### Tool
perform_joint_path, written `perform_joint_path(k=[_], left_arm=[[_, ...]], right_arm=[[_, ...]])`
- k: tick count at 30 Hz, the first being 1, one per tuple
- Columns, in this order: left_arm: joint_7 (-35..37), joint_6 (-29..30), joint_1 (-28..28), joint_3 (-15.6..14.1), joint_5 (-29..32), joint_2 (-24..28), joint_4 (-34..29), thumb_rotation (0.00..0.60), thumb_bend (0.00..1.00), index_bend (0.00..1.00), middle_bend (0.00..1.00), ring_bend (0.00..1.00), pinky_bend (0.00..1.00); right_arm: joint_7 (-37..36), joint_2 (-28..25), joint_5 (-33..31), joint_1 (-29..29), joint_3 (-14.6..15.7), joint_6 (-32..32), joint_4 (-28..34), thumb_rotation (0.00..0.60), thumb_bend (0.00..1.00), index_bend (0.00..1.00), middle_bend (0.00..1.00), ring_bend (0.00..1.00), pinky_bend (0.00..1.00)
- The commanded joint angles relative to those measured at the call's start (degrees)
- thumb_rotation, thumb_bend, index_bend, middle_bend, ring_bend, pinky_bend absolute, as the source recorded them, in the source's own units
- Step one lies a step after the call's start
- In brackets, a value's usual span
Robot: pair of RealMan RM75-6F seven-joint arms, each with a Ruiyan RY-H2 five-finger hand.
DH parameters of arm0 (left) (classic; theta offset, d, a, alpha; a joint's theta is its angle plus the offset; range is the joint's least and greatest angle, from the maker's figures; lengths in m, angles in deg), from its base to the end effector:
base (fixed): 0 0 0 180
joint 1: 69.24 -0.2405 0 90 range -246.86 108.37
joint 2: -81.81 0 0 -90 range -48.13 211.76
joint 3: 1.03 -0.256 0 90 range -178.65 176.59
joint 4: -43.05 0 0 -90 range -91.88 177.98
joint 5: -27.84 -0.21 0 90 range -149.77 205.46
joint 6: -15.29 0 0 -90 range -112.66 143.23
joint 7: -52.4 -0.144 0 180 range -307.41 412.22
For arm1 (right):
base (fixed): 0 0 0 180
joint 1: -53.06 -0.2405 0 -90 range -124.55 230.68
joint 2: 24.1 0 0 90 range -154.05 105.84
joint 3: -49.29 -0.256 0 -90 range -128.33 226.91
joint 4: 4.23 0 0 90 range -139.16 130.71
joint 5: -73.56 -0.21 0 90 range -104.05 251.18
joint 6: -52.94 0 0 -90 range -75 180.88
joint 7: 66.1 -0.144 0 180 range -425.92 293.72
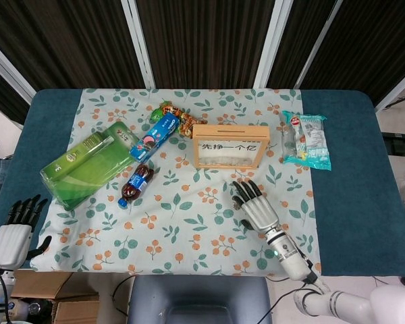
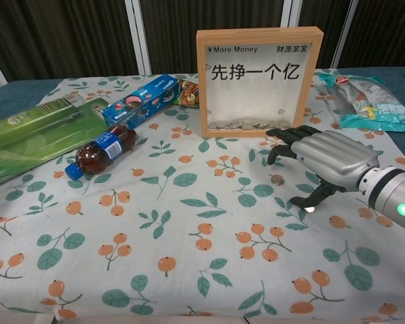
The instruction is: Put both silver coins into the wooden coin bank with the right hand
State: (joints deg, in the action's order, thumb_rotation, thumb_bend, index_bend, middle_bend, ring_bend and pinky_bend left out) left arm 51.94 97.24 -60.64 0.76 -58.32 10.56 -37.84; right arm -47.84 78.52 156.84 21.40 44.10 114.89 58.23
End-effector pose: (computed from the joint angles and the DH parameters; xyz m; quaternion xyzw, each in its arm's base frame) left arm -0.3306 0.2009 0.1281 -0.6322 -0.3634 -0.3619 0.5808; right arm -0.2107 -0.3030 -0.0679 0.7723 -0.2793 0.3417 0.4569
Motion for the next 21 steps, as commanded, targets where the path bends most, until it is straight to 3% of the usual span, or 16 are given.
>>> perform_joint_path(k=[1, 21], left_arm=[[0.1, 0.2, 0.0, 0.0, -0.1, -0.1, 0.1, 0.6, 0.31, 0.0, 0.0, 0.0, 0.0], [0.6, -0.2, 0.0, 0.0, 0.4, -0.3, 0.8, 0.6, 0.31, 0.0, 0.0, 0.0, 0.0]], right_arm=[[-1.4, 1.1, 1.0, -0.3, 0.3, 0.7, -2.0, 0.6, 0.33, 0.42, 0.0, 0.0, 0.0], [-4.1, 4.2, 1.0, -1.0, 0.2, 1.3, -8.4, 0.6, 0.43, 0.49, 0.0, 0.0, 0.0]])
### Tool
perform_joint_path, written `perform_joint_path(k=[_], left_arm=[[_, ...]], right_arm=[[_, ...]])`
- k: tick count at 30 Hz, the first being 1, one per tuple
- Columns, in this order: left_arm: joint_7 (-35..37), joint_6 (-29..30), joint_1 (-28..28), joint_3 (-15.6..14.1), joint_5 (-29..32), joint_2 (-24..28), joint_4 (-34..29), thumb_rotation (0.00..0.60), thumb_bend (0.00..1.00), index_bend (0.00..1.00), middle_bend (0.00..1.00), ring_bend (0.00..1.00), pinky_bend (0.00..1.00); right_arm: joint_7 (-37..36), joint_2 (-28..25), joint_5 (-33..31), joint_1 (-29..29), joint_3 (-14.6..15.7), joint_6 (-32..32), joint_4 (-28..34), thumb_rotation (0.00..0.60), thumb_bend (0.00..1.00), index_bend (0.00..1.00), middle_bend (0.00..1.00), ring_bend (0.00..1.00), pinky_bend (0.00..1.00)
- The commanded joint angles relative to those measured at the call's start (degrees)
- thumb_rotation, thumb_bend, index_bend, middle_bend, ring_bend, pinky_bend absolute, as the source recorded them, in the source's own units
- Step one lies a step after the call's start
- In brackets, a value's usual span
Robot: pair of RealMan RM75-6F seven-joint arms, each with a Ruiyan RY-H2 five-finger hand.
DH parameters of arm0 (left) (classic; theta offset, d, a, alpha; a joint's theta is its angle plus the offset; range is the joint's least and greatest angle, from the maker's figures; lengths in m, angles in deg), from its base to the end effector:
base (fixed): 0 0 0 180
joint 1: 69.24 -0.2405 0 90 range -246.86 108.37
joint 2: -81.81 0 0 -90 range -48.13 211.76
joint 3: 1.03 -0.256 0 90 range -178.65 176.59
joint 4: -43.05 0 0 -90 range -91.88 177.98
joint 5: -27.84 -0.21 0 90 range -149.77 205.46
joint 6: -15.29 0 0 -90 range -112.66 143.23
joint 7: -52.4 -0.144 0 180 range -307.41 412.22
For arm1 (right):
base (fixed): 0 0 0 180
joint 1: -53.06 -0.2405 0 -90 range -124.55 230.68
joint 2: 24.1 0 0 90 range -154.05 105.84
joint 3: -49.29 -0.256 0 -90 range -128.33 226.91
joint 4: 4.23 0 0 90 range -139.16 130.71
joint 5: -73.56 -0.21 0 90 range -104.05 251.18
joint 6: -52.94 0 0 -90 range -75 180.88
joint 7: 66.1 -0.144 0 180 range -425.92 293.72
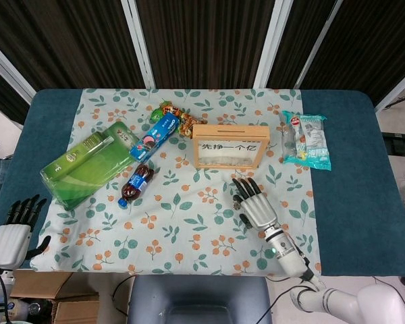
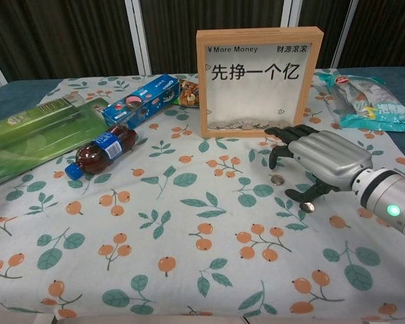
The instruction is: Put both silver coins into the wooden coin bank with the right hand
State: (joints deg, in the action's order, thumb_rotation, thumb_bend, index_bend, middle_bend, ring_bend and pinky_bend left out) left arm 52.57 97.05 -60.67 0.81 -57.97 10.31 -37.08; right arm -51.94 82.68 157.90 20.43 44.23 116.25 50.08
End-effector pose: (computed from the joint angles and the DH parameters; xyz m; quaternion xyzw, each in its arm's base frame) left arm -0.3338 0.2013 0.1282 -0.6297 -0.3665 -0.3607 0.5823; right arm -0.2154 -0.3119 -0.0775 0.7649 -0.2739 0.3502 0.4662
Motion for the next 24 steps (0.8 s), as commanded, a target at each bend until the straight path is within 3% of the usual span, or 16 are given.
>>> perform_joint_path(k=[1, 24], left_arm=[[0.0, -0.1, 0.0, 0.0, 0.0, -0.1, 0.1, 0.6, 0.31, 0.0, 0.0, 0.0, 0.0], [0.5, -0.6, 0.1, -0.2, 0.2, -0.5, 0.8, 0.6, 0.31, 0.0, 0.0, 0.0, 0.0]], right_arm=[[0.1, 0.1, -0.1, 0.0, 0.1, -0.2, -0.4, 0.6, 0.43, 0.49, 0.0, 0.0, 0.0], [0.1, 0.9, -0.4, -0.1, 0.7, -1.2, -1.4, 0.6, 0.43, 0.55, 0.0, 0.0, 0.0]])
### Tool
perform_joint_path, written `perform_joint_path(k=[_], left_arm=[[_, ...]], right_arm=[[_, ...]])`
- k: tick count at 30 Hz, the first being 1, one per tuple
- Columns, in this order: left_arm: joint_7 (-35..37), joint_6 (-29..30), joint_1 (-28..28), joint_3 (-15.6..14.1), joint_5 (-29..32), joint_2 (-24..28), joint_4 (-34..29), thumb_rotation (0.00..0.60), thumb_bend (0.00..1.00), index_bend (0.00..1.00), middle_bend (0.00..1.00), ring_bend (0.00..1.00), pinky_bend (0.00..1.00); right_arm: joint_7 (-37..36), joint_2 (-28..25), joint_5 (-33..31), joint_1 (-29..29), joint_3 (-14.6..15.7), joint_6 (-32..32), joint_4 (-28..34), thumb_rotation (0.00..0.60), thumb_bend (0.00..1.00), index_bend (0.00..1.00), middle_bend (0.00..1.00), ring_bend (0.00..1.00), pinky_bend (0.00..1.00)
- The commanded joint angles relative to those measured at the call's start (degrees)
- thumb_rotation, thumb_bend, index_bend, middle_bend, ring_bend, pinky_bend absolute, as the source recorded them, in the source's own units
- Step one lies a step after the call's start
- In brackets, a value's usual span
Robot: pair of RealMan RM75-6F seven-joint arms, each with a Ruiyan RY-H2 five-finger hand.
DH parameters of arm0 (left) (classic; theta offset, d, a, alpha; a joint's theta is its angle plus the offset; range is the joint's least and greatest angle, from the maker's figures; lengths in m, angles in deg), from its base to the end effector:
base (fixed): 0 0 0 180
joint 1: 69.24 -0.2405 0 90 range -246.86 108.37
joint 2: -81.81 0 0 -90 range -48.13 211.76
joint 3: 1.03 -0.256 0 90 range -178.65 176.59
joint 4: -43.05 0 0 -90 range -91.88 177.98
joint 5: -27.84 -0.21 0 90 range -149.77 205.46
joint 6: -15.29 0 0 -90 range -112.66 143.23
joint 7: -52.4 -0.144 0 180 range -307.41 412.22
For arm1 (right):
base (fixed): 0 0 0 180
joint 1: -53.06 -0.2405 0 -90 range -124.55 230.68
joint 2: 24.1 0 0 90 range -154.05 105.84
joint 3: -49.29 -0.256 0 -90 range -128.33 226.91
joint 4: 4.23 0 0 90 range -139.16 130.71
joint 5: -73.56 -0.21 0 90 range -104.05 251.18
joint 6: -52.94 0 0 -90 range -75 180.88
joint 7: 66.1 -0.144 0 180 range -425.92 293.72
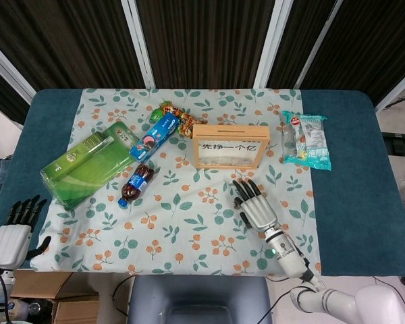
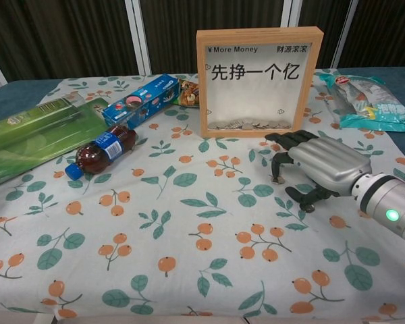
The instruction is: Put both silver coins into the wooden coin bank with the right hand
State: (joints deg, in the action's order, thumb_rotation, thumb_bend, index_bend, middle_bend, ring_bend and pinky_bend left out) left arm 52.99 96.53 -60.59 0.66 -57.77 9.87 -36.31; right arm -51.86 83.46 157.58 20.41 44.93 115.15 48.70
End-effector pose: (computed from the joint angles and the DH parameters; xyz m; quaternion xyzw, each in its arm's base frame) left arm -0.3365 0.2014 0.1257 -0.6304 -0.3707 -0.3573 0.5810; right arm -0.2197 -0.3100 -0.0838 0.7721 -0.2754 0.3367 0.4633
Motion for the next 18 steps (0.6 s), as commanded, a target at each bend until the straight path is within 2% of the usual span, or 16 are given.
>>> perform_joint_path(k=[1, 18], left_arm=[[0.1, -0.1, 0.0, 0.0, 0.0, 0.0, 0.1, 0.6, 0.31, 0.0, 0.0, 0.0, 0.0], [0.8, -0.5, 0.2, 0.0, 0.2, -0.3, 0.9, 0.6, 0.31, 0.0, 0.0, 0.0, 0.0]], right_arm=[[0.0, 0.1, -0.1, -0.1, -0.1, -0.1, -0.1, 0.6, 0.43, 0.56, 0.0, 0.0, 0.0], [-1.1, 2.0, 0.2, -0.5, -0.7, 1.1, -2.9, 0.6, 0.47, 0.69, 0.0, 0.0, 0.0]])
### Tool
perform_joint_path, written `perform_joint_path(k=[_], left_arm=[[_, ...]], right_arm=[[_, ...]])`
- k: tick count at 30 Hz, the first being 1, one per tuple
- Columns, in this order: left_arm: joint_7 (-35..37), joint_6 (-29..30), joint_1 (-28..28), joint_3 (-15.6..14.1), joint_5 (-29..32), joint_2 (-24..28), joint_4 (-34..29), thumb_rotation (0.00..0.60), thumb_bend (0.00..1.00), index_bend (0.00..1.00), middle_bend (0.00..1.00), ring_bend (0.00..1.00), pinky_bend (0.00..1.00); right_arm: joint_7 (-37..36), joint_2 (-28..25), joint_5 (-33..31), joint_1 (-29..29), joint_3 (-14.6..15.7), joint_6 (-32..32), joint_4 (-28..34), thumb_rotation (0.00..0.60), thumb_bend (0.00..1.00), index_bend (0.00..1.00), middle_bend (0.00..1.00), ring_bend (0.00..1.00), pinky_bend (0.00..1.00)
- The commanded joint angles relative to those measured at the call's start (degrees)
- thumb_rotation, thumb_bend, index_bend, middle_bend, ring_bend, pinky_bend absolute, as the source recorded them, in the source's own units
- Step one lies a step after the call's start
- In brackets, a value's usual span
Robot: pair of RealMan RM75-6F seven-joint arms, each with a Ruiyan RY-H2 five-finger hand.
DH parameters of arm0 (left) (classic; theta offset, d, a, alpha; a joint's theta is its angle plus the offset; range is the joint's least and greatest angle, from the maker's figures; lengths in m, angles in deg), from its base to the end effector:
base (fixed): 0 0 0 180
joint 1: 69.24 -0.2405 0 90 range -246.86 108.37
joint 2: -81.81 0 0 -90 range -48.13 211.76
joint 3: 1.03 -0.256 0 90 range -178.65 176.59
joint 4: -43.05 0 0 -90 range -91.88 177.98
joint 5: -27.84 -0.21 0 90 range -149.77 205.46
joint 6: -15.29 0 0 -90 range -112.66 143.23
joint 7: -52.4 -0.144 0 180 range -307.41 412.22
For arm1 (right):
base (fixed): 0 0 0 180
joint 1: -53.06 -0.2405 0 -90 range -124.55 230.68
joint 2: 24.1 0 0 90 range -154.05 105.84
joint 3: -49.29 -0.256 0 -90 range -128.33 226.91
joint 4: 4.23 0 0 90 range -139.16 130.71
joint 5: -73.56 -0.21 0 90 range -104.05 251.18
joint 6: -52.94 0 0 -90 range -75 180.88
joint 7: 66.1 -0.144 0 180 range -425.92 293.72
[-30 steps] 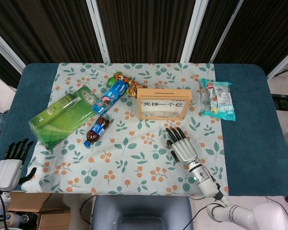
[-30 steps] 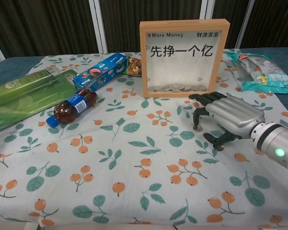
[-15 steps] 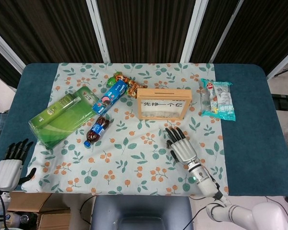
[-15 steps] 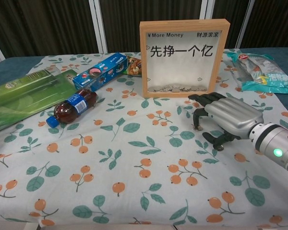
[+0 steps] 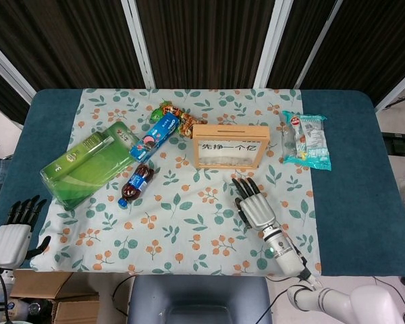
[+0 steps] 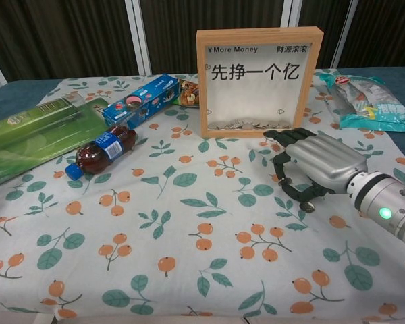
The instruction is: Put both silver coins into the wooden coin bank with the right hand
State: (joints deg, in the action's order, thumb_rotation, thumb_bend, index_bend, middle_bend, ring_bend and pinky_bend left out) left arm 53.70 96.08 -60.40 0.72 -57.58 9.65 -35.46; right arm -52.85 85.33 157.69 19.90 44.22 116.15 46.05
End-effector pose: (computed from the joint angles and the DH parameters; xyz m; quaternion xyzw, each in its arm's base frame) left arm -0.3392 0.2031 0.1255 -0.6301 -0.3730 -0.3561 0.5806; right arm -0.2161 -0.3148 -0.0865 0.7637 -0.2735 0.3473 0.4705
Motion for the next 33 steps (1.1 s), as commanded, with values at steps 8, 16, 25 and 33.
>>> perform_joint_path(k=[8, 16, 25, 33], left_arm=[[0.9, 0.0, 0.1, -0.1, -0.1, -0.3, 0.7, 0.6, 0.31, 0.0, 0.0, 0.0, 0.0], [1.7, 0.3, -0.1, -0.1, -0.3, -0.5, 1.3, 0.6, 0.31, 0.0, 0.0, 0.0, 0.0], [2.0, 0.7, -0.2, -0.2, -0.6, -0.6, 1.4, 0.6, 0.31, 0.0, 0.0, 0.0, 0.0], [1.9, 0.7, -0.2, -0.2, -0.7, -0.7, 1.4, 0.6, 0.31, 0.0, 0.0, 0.0, 0.0]], right_arm=[[-0.6, 0.8, 0.5, -0.1, 0.1, 0.8, -1.5, 0.6, 0.48, 0.69, 0.01, 0.0, 0.0], [-1.5, 0.9, 1.1, -0.1, 0.4, 1.3, -1.9, 0.6, 0.48, 0.58, 0.01, 0.0, 0.0], [-3.3, 1.0, 2.1, -0.2, 0.7, 2.5, -2.3, 0.6, 0.48, 0.61, 0.03, 0.0, 0.0], [-5.0, 1.3, 3.1, -0.2, 0.9, 3.8, -3.4, 0.6, 0.5, 0.65, 0.05, 0.0, 0.0]])
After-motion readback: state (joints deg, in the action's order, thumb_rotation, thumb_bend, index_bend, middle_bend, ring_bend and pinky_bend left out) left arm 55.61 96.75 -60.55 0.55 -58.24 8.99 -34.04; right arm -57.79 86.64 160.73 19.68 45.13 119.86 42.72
